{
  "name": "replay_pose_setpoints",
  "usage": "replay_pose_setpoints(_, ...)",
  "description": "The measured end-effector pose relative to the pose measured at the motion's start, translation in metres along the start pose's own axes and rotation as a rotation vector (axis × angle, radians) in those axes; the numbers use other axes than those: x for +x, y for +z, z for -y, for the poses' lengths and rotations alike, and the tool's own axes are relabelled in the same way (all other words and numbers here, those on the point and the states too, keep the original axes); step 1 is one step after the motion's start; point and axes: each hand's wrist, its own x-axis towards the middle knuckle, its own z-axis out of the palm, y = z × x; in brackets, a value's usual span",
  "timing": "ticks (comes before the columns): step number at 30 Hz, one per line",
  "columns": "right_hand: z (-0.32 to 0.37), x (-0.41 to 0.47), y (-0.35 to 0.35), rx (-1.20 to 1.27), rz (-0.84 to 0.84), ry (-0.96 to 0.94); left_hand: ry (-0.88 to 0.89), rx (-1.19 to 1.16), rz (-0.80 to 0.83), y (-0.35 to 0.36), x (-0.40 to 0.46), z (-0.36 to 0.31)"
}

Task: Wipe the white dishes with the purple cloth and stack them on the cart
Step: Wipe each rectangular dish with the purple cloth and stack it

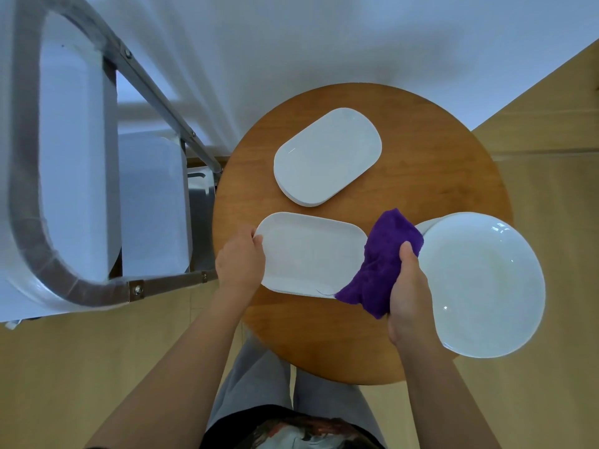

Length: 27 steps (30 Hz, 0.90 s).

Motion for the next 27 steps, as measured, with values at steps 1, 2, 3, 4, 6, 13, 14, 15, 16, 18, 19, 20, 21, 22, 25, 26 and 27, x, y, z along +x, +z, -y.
replay_pose_setpoints(1,-0.001,0.0,0.0,0.011,-0.002,0.008,0.001,-0.068,0.009,-0.001,-0.002,-0.001)
replay_pose_setpoints(2,-0.002,0.0,0.0,0.024,-0.004,0.019,0.002,-0.15,0.021,-0.001,-0.004,-0.002)
replay_pose_setpoints(3,-0.003,-0.001,0.0,0.036,-0.004,0.029,-0.007,-0.247,0.037,-0.001,-0.007,-0.003)
replay_pose_setpoints(4,-0.004,-0.001,0.001,0.05,-0.001,0.039,-0.031,-0.358,0.05,-0.001,-0.01,-0.004)
replay_pose_setpoints(6,-0.005,-0.002,0.003,0.073,-0.007,0.064,-0.124,-0.562,0.09,-0.001,-0.013,-0.007)
replay_pose_setpoints(13,-0.011,0.0,0.007,-0.213,-0.017,-0.037,-0.445,-0.845,0.407,-0.006,-0.016,-0.009)
replay_pose_setpoints(14,-0.011,0.001,0.006,-0.272,-0.017,-0.081,-0.468,-0.87,0.422,-0.008,-0.017,-0.008)
replay_pose_setpoints(15,-0.011,0.0,0.006,-0.338,-0.016,-0.134,-0.484,-0.89,0.427,-0.01,-0.017,-0.008)
replay_pose_setpoints(16,-0.012,0.0,0.006,-0.414,-0.021,-0.202,-0.495,-0.907,0.424,-0.012,-0.018,-0.007)
replay_pose_setpoints(18,-0.012,-0.001,0.004,-0.6,-0.069,-0.355,-0.511,-0.94,0.417,-0.016,-0.019,-0.004)
replay_pose_setpoints(19,-0.012,0.0,0.004,-0.704,-0.116,-0.425,-0.515,-0.964,0.419,-0.018,-0.021,-0.003)
replay_pose_setpoints(20,-0.012,0.0,0.005,-0.795,-0.169,-0.483,-0.515,-0.991,0.426,-0.02,-0.022,-0.003)
replay_pose_setpoints(21,-0.012,0.001,0.008,-0.859,-0.214,-0.524,-0.517,-1.019,0.435,-0.022,-0.024,-0.003)
replay_pose_setpoints(22,-0.013,0.0,0.013,-0.902,-0.242,-0.542,-0.522,-1.049,0.442,-0.025,-0.026,-0.005)
replay_pose_setpoints(25,-0.018,-0.006,0.036,-1.073,-0.278,-0.528,-0.542,-1.11,0.434,-0.03,-0.034,-0.016)
replay_pose_setpoints(26,-0.019,-0.007,0.042,-1.126,-0.296,-0.513,-0.537,-1.112,0.426,-0.032,-0.037,-0.019)
replay_pose_setpoints(27,-0.019,-0.008,0.047,-1.149,-0.311,-0.488,-0.528,-1.104,0.418,-0.033,-0.039,-0.02)
